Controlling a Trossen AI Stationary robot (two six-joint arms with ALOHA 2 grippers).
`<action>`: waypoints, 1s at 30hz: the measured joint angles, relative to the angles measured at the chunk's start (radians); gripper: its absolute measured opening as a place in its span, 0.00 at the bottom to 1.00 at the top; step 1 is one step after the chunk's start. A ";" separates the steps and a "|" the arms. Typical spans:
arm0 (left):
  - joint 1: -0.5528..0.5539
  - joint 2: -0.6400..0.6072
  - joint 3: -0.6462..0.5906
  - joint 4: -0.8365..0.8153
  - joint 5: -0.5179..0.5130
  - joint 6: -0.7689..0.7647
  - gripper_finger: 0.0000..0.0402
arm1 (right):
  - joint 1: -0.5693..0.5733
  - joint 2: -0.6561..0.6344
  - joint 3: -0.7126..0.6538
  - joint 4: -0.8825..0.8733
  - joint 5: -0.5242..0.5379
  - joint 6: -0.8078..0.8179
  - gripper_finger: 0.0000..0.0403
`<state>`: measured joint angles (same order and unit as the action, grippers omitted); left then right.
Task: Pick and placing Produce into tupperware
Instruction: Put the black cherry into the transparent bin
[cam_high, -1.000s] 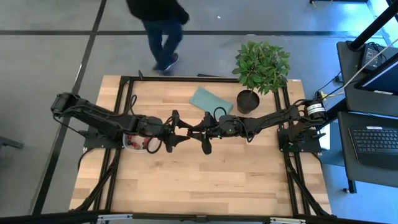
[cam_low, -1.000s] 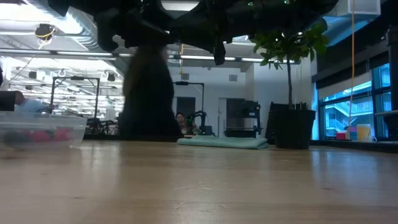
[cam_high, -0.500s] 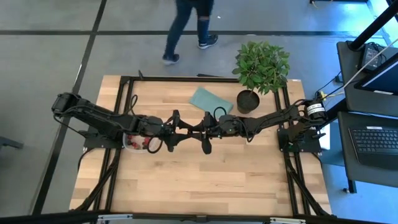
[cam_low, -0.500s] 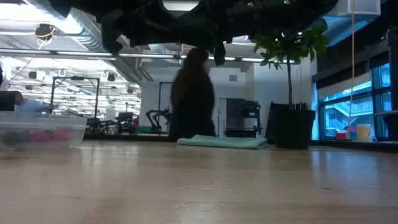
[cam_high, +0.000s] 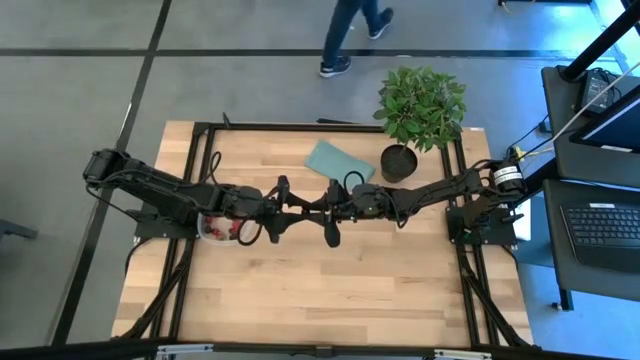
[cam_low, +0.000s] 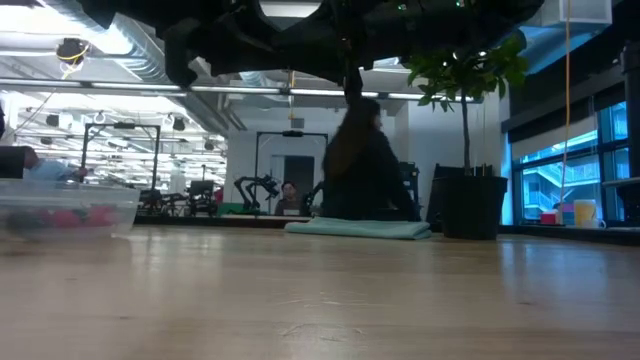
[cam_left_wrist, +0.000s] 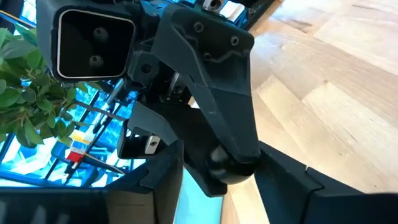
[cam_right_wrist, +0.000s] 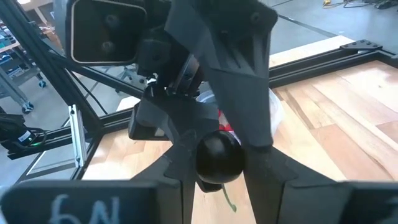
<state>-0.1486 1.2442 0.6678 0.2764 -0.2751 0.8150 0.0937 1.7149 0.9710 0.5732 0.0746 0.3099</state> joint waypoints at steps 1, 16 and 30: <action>0.000 0.000 0.000 0.000 -0.003 0.001 0.44 | 0.000 0.000 0.000 0.000 0.000 0.000 0.26; -0.015 -0.001 -0.001 0.009 -0.004 0.004 0.33 | 0.001 -0.002 -0.001 -0.002 0.000 0.002 0.26; -0.021 -0.001 -0.001 0.005 0.003 0.007 0.26 | 0.000 -0.002 -0.001 -0.002 -0.003 0.003 0.26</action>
<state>-0.1692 1.2434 0.6666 0.2813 -0.2722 0.8223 0.0940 1.7134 0.9699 0.5716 0.0715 0.3126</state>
